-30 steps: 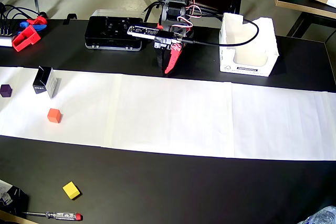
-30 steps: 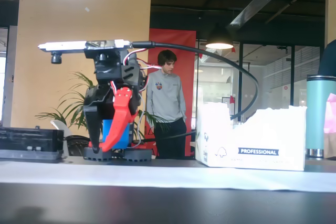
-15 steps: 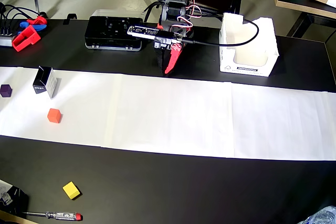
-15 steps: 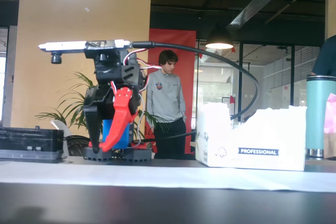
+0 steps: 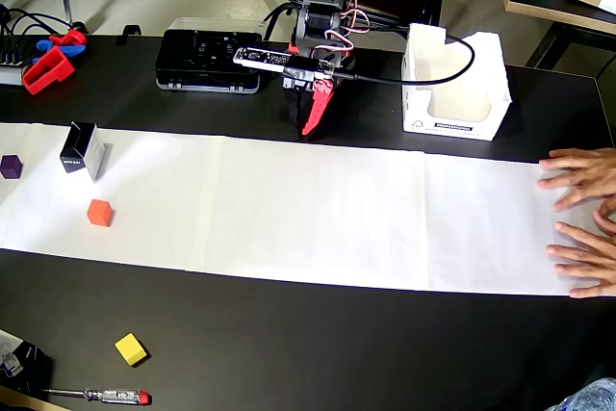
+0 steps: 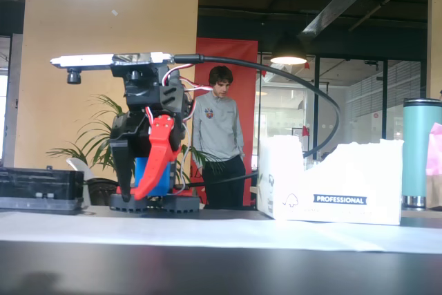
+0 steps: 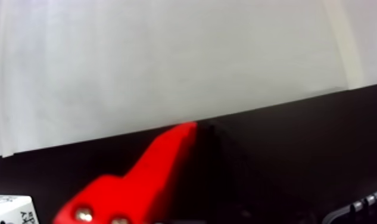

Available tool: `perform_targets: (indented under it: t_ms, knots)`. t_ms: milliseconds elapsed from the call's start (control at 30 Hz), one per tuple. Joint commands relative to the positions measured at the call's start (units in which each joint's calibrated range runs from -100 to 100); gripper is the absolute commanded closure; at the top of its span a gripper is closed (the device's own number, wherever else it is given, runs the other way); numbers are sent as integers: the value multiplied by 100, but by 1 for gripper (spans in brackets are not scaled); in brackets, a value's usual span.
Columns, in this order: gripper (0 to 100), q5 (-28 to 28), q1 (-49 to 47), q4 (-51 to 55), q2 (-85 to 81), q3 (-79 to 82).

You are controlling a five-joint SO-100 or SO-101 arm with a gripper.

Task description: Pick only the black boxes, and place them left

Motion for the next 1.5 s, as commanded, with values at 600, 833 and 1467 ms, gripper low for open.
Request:
perform_targets:
  t_ms: [600, 833, 1467]
  knots:
    - [99, 20, -7, -3, -64, 70]
    - [99, 20, -7, -3, -64, 70]
    - [81, 15, 62, -11, 1437, -1818]
